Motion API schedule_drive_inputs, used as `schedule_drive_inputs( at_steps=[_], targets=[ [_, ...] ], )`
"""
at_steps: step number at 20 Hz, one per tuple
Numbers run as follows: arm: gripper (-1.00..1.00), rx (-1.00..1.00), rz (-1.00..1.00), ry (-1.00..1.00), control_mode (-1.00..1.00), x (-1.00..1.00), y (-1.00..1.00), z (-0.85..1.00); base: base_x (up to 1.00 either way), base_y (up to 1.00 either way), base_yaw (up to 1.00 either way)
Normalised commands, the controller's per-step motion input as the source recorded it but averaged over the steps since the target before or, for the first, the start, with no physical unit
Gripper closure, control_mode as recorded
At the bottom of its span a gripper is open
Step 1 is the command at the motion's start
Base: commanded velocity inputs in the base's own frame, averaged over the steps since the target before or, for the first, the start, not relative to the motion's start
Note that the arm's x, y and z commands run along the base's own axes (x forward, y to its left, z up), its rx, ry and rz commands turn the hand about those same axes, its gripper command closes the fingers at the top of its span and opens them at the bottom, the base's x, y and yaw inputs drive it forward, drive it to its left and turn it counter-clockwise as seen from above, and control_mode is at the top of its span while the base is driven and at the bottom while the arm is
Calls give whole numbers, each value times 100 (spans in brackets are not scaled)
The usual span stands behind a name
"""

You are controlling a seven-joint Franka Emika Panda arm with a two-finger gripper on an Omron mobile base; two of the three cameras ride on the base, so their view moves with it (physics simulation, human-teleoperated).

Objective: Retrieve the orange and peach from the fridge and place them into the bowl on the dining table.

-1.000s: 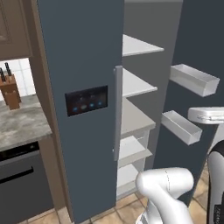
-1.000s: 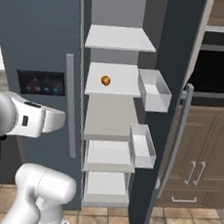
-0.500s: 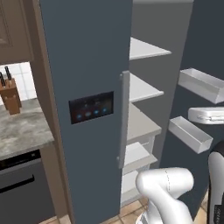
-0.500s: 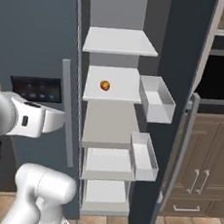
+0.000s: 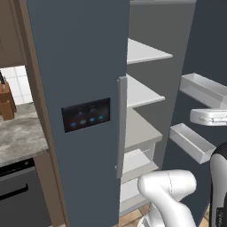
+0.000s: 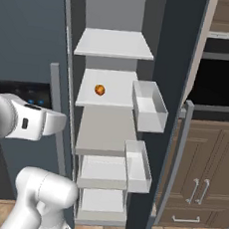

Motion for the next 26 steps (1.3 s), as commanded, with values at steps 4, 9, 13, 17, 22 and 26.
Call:
schedule_drive_inputs(
  at_steps=[4,9,13,17,22,26],
  targets=[
    [-100,0,0,0,100,0,0,0,41,-26,3],
    [-100,0,0,0,100,0,0,0,63,-2,6],
    [-100,0,0,0,100,0,0,0,70,0,9],
    [-100,0,0,0,100,0,0,0,65,-6,10],
    [-100,0,0,0,100,0,0,0,47,-31,9],
    [-100,0,0,0,100,0,0,0,41,-38,10]
  ],
)
